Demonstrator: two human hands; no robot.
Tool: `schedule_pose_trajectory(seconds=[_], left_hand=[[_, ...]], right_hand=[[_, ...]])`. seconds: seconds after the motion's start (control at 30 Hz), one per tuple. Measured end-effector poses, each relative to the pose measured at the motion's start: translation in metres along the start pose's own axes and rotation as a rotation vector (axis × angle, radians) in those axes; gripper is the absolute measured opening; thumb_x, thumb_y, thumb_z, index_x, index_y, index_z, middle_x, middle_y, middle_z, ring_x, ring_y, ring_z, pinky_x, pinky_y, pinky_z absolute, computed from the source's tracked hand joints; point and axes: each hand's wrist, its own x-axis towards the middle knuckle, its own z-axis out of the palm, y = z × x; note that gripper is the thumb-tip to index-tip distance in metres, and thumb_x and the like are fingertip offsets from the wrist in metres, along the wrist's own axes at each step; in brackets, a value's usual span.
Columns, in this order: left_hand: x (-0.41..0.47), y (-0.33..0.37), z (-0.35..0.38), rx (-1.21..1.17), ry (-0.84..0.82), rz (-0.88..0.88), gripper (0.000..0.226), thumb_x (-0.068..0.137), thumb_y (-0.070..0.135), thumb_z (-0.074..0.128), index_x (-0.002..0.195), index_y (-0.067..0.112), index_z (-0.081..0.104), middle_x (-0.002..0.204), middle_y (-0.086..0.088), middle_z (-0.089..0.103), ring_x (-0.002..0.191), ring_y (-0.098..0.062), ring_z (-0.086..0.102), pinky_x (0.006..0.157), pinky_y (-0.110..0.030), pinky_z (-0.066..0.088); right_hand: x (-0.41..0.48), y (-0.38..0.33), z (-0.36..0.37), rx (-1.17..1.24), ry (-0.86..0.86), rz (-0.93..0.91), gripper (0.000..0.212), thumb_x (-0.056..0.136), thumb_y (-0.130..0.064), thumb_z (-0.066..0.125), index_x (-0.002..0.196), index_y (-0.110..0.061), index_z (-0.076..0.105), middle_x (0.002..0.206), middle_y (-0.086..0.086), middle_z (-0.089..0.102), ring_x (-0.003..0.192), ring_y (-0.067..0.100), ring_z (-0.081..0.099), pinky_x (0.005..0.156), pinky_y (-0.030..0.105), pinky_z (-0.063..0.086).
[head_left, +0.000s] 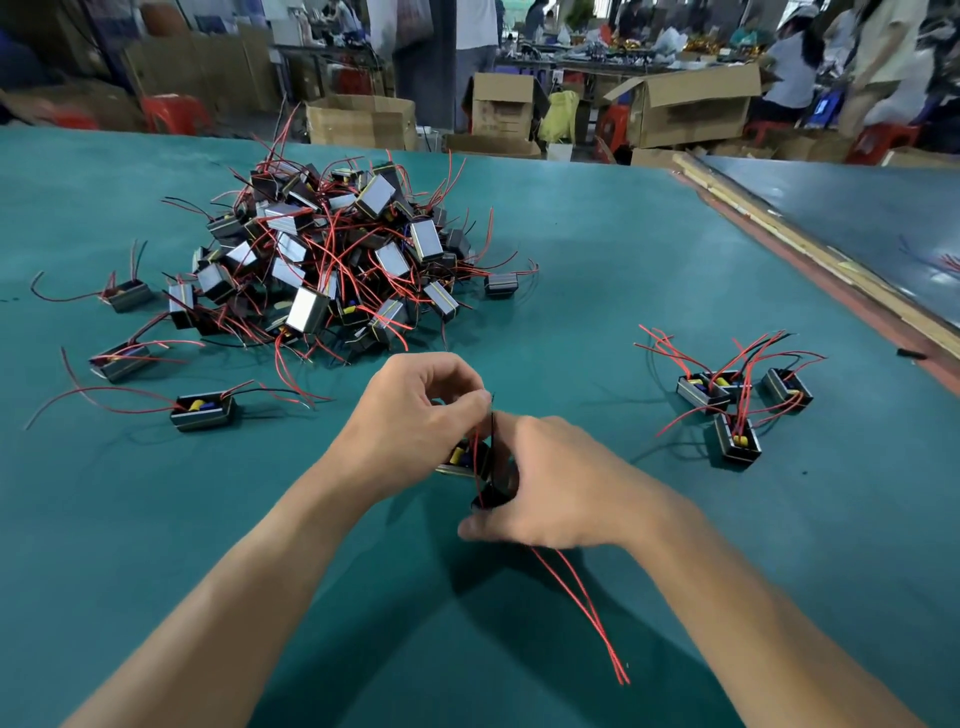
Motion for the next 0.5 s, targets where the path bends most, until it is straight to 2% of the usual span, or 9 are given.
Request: schedule_pose_trajectory(seconds=[0.1, 0.2, 0.3, 0.37, 0.4, 0.43, 0.5], left_hand=[[0.002, 0.000, -0.002, -0.025, 0.034, 0.003, 0.019, 0.088, 0.008, 0.063, 0.070, 0.012, 0.063, 0.053, 0.009, 0.056, 0.044, -0.010, 0.046, 0.050, -0.027, 0.040], [0.002, 0.001, -0.003, -0.066, 0.060, -0.007, 0.018, 0.089, 0.012, 0.065, 0.071, 0.011, 0.065, 0.051, 0.009, 0.056, 0.044, -0.013, 0.045, 0.049, -0.025, 0.040], [0.008, -0.002, -0.014, 0.000, 0.250, -0.018, 0.013, 0.086, 0.017, 0.070, 0.073, 0.014, 0.067, 0.057, 0.010, 0.061, 0.051, -0.009, 0.053, 0.055, -0.023, 0.045], [0.013, -0.008, -0.032, 0.175, 0.460, -0.073, 0.004, 0.083, 0.022, 0.070, 0.082, 0.018, 0.068, 0.071, 0.009, 0.066, 0.071, -0.016, 0.063, 0.068, -0.029, 0.049], [0.015, -0.011, -0.042, 0.297, 0.550, -0.119, 0.011, 0.082, 0.024, 0.069, 0.091, 0.019, 0.066, 0.082, 0.006, 0.067, 0.085, -0.022, 0.063, 0.076, -0.033, 0.049], [0.016, -0.017, -0.052, 0.413, 0.602, -0.178, 0.024, 0.081, 0.026, 0.068, 0.103, 0.018, 0.063, 0.097, 0.000, 0.067, 0.101, -0.027, 0.058, 0.085, -0.038, 0.047], [0.018, -0.027, -0.071, 0.561, 0.623, -0.347, 0.052, 0.080, 0.031, 0.067, 0.124, 0.012, 0.049, 0.128, -0.013, 0.051, 0.126, -0.034, 0.038, 0.099, -0.049, 0.037]], right_hand=[[0.003, 0.003, -0.001, 0.036, 0.086, 0.001, 0.026, 0.072, -0.050, 0.076, 0.082, -0.044, 0.053, 0.071, -0.016, 0.063, 0.068, 0.001, 0.059, 0.057, 0.017, 0.039], [0.006, 0.007, 0.002, 0.068, 0.143, 0.012, 0.022, 0.073, -0.050, 0.073, 0.085, -0.037, 0.059, 0.074, -0.015, 0.066, 0.071, 0.008, 0.062, 0.060, 0.022, 0.045], [0.011, 0.017, 0.000, 0.049, 0.218, 0.065, 0.020, 0.073, -0.050, 0.070, 0.082, -0.033, 0.063, 0.076, -0.010, 0.068, 0.077, 0.018, 0.064, 0.064, 0.031, 0.049], [0.014, 0.034, -0.008, -0.006, 0.330, 0.218, 0.025, 0.075, -0.049, 0.072, 0.077, -0.027, 0.061, 0.075, -0.005, 0.065, 0.081, 0.027, 0.064, 0.062, 0.032, 0.044], [0.016, 0.044, -0.013, -0.043, 0.397, 0.317, 0.026, 0.078, -0.047, 0.072, 0.077, -0.024, 0.061, 0.077, -0.002, 0.066, 0.084, 0.029, 0.064, 0.062, 0.032, 0.043], [0.017, 0.053, -0.019, -0.078, 0.461, 0.409, 0.024, 0.080, -0.043, 0.071, 0.082, -0.021, 0.063, 0.084, 0.002, 0.068, 0.089, 0.030, 0.065, 0.066, 0.033, 0.045], [0.016, 0.065, -0.030, -0.093, 0.576, 0.527, 0.024, 0.084, -0.036, 0.068, 0.096, -0.016, 0.061, 0.102, 0.010, 0.067, 0.097, 0.034, 0.062, 0.073, 0.035, 0.045]])
